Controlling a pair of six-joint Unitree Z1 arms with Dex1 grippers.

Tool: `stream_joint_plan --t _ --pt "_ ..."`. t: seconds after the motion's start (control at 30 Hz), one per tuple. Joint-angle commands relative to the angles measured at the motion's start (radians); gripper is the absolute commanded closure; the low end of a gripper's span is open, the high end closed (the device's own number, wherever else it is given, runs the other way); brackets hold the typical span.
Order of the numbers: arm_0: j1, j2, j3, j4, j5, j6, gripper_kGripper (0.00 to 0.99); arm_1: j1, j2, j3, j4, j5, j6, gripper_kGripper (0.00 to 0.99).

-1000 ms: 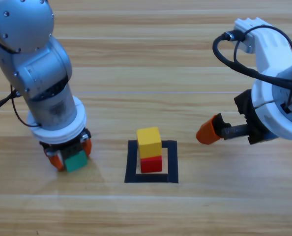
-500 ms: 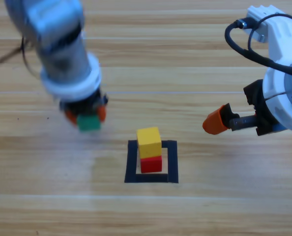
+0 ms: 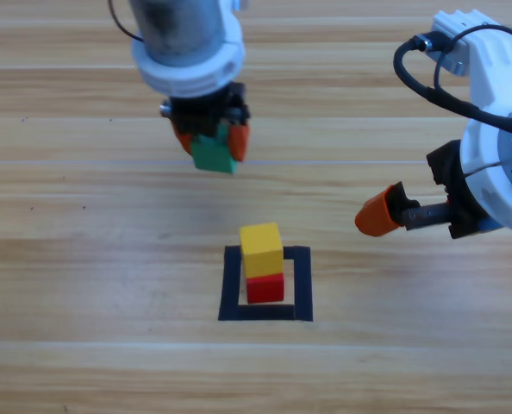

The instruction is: Stack the blocks in the rectangular block: red at the bottom, yellow in the middle, green on top

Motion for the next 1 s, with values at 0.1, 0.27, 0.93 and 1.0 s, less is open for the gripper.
stream_joint_plan --t 0.1,0.27,0.93,1.0 --pt "-0.123 0.044 -0.026 0.013 -0.028 -0.089 0.953 -0.02 -0.003 0.026 -0.016 -0.005 -0.001 0.0" --pt "-0.172 0.054 -0.034 0.028 -0.02 -0.185 0.953 -0.02 -0.006 0.026 -0.015 -0.005 -0.001 0.0" --pt "-0.212 0.102 -0.023 0.069 0.066 -0.609 0.949 -0.02 -0.011 0.027 -0.015 -0.003 -0.003 0.0" --pt "-0.212 0.114 -0.029 0.069 0.069 -0.602 0.949 -0.02 -0.011 0.027 -0.015 -0.003 -0.003 0.0"
